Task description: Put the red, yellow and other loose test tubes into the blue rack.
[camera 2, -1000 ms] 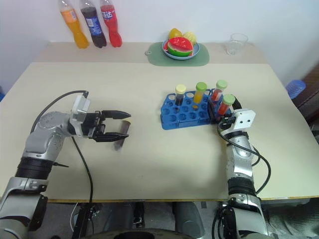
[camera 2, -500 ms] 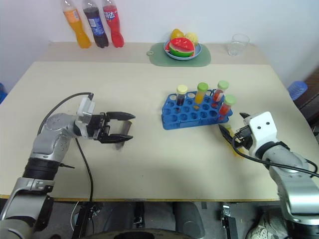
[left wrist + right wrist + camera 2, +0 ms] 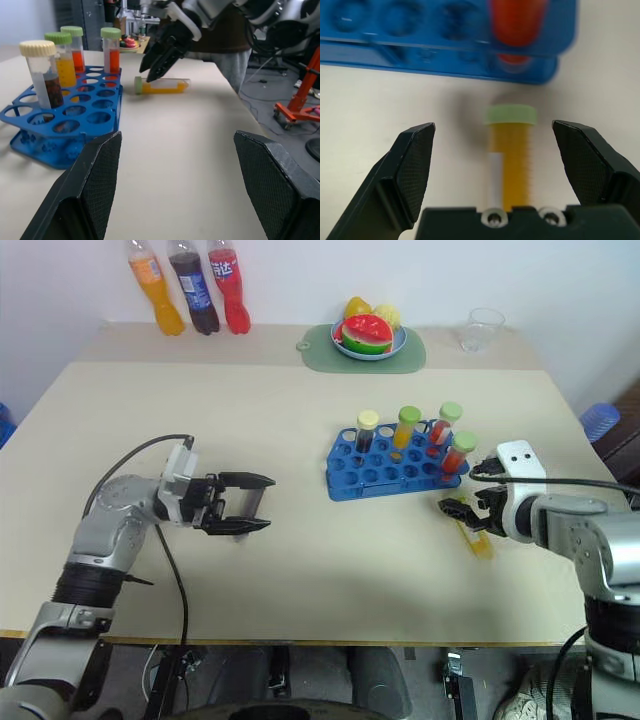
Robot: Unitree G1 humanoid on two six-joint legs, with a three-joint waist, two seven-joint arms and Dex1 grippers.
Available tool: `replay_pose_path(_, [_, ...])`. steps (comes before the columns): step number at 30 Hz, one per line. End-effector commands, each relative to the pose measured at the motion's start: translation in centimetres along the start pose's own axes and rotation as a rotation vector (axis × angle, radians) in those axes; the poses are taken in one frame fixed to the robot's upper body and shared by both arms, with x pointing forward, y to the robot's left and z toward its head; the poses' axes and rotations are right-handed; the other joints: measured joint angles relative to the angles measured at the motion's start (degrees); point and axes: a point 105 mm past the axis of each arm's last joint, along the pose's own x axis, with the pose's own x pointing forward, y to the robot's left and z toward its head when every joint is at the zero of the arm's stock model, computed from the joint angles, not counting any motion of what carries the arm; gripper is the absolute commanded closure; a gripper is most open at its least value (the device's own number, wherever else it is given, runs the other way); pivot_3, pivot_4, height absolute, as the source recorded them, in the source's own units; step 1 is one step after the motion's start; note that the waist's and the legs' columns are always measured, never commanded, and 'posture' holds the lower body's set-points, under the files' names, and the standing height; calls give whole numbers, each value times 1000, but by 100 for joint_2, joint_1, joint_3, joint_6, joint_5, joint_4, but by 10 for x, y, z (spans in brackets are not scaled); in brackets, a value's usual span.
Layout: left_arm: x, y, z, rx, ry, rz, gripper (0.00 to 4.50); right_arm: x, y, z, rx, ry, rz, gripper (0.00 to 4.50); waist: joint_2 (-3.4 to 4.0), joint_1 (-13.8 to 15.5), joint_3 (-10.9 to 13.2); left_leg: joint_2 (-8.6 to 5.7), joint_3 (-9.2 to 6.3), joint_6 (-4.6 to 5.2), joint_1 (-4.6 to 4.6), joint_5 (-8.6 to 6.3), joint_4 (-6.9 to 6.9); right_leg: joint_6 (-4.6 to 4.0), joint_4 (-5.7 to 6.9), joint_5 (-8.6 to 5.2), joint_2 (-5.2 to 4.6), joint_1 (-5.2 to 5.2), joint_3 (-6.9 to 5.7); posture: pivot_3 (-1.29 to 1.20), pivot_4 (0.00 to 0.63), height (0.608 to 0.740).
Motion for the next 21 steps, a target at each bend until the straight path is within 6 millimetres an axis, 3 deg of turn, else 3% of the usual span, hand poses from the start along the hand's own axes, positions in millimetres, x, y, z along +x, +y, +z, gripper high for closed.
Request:
replay_pose_path(1, [-1, -3, 8, 33, 1, 4, 826, -1, -12, 1, -14, 58, -6, 359, 0, -9, 0, 0, 0, 0, 0, 0, 0, 0, -1, 0, 0, 0, 0, 0, 150, 740])
replay_pose_path(4, [-3, -5, 8, 29, 3, 15, 826, 2, -18, -7, -16, 131, 11, 359, 0, -18, 0, 0, 0, 0, 1, 0, 0, 0, 0, 0, 1, -1, 0, 0, 150, 740])
replay_pose_path(6, [-4, -6, 8, 24, 3, 24, 826, 2, -15, -15, -25, 196, 71, 884, 0, -24, 0, 0, 0, 0, 1, 0, -1, 0, 0, 0, 1, -2, 0, 0, 150, 740])
replay_pose_path(8, [-5, -7, 8, 21, 3, 29, 826, 4, -14, -18, -26, 224, 100, 1658, 0, -32, 0, 1, 0, 0, 1, 0, -2, 0, 1, 0, 2, -3, 0, 0, 150, 740])
replay_pose_path(12, [-5, -9, 8, 18, 4, 34, 826, 8, -13, -17, -49, 233, 111, 3685, -1, -36, 0, 3, 0, 0, 2, 0, -1, 0, 1, 0, 4, -3, 0, 0, 150, 740])
replay_pose_path(17, [-6, -9, 7, 14, 3, 40, 826, 9, -13, -6, -112, 175, 96, 3745, -1, -46, 0, 3, 1, 0, 2, 0, -1, 0, 1, 0, 4, -3, 0, 0, 150, 740])
replay_pose_path(19, [-6, -9, 7, 15, 3, 42, 826, 5, -6, 9, -148, 69, 127, 3745, -1, -43, 0, 3, 1, 0, 2, 0, -1, 0, 1, 0, 4, -4, 0, 0, 150, 740])
replay_pose_path(21, [-5, -9, 7, 15, 1, 43, 826, -2, 13, 28, -190, -123, 235, 3745, -1, -24, 0, 3, 2, 0, 1, 0, -2, 1, 1, 0, 5, -6, 0, 0, 150, 740])
